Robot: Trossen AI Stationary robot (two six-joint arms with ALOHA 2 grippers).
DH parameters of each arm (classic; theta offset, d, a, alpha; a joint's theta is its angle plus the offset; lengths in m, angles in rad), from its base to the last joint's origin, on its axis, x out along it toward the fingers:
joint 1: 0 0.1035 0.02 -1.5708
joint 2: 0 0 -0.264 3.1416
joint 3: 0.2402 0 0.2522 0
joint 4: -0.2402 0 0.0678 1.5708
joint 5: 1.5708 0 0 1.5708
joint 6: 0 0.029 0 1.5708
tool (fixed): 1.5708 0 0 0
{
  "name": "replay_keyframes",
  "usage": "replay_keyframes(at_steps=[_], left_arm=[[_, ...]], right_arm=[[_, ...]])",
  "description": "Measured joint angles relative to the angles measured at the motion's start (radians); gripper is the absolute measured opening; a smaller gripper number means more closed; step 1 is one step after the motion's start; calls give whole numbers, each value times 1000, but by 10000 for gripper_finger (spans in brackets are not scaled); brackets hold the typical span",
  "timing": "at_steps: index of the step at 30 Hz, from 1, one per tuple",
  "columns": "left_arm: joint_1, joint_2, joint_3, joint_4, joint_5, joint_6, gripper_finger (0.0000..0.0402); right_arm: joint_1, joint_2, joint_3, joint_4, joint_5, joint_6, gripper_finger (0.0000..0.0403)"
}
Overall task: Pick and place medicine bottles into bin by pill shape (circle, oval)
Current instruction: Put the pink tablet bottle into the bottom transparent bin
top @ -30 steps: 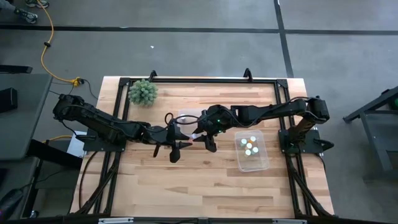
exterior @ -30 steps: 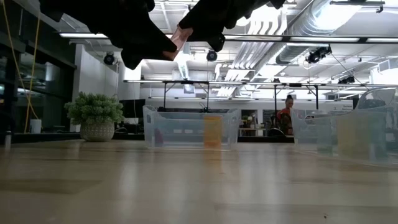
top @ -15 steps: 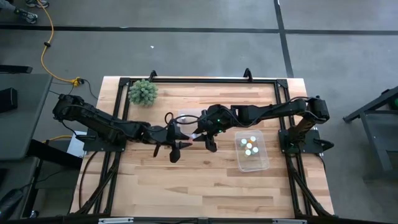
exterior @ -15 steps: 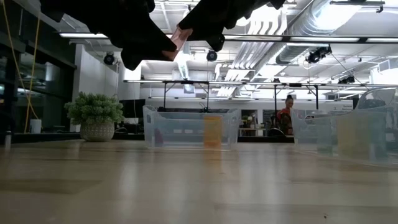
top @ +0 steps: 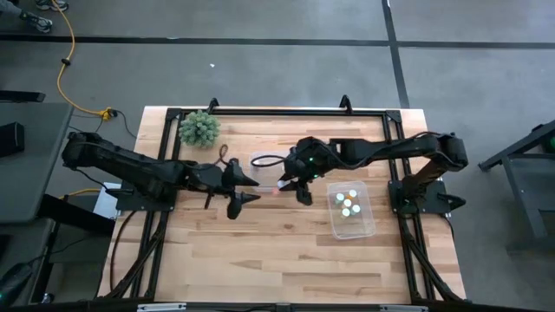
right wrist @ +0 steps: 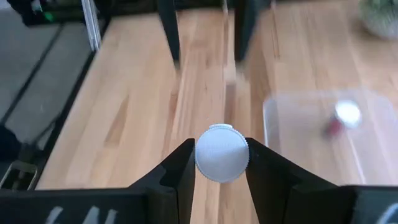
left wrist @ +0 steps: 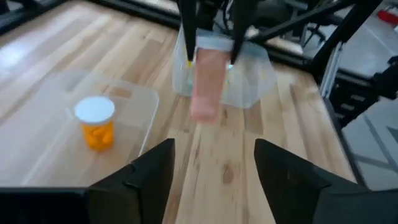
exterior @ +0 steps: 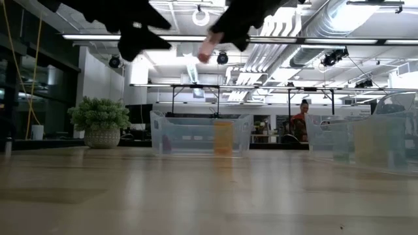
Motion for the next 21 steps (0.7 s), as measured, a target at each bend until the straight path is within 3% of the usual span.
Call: replay_keyframes(at_steps=[5,11,16,21], left_arm=[[0,-148,0,-89,-49,1,218],[-13,-294,1,-107,-218,1,219],[-32,-335,1,-108,-304,20,218],[-42,-335,1,-98,-317,20,219]], right_arm=[[-2,-85,0,-234,8,5,108],[71,-168,-40,-516,28,110,108],[197,-298,-202,-547,86,303,108],[369,-458,-375,-489,186,606,108]])
